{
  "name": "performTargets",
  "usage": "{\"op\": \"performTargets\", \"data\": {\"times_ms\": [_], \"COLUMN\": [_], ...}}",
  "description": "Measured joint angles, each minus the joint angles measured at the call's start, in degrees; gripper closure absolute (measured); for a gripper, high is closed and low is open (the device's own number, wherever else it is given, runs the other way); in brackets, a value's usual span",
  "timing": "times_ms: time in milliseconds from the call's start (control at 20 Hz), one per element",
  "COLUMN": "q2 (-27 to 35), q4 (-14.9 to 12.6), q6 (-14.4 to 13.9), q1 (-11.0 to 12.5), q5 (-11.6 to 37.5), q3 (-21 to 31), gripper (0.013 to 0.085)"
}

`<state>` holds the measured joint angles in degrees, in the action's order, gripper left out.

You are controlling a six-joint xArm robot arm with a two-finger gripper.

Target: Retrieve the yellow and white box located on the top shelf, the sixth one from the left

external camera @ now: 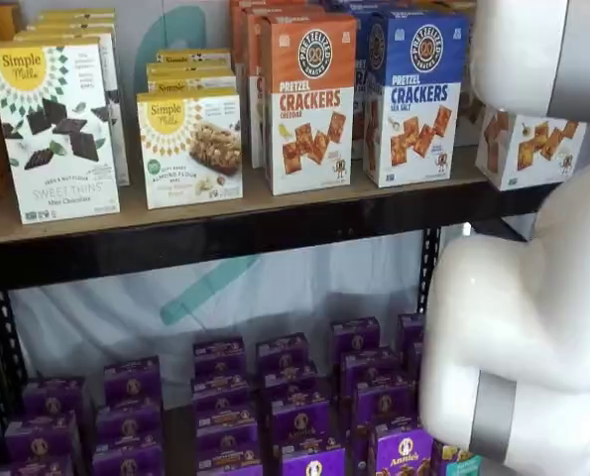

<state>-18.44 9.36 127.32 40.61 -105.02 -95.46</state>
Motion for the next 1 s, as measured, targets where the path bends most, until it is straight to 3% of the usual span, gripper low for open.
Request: {"op": "performTargets", "data": {"times_ms": [300,550,1000], "q2": [-4.06,-8.61,-13.19], "q4": [-1.16,-2.70,-2.94], "q6": [-1.72,-5.72,-13.15], "q1": [-1.79,-6.30,-13.74], "q5": [-4.00,-5.91,-7.69], "q3": [3.19,8.00,13.06], "gripper": [0.0370,0.0370,0.0370]}}
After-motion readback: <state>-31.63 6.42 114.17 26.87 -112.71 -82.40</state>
